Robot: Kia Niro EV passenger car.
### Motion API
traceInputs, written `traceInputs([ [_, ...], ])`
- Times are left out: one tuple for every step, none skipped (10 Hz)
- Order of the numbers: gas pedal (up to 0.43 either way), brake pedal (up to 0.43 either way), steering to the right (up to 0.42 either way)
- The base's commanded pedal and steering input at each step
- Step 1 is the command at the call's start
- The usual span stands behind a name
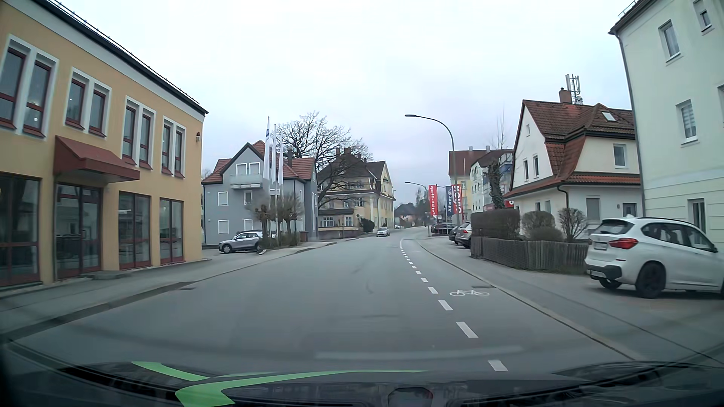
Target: Follow the waypoints while adhering to traffic rules and regulations
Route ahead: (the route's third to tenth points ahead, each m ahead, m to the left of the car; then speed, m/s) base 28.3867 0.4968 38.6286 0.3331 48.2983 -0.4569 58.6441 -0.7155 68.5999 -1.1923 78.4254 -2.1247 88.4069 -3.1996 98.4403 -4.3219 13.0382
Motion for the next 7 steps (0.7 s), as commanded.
traceInputs([
  [0.150,0.000,0.005],
  [0.138,0.000,0.005],
  [0.138,0.000,0.006],
  [0.138,0.000,0.006],
  [0.138,0.000,0.006],
  [0.138,0.000,0.006],
  [0.138,0.000,0.006],
])
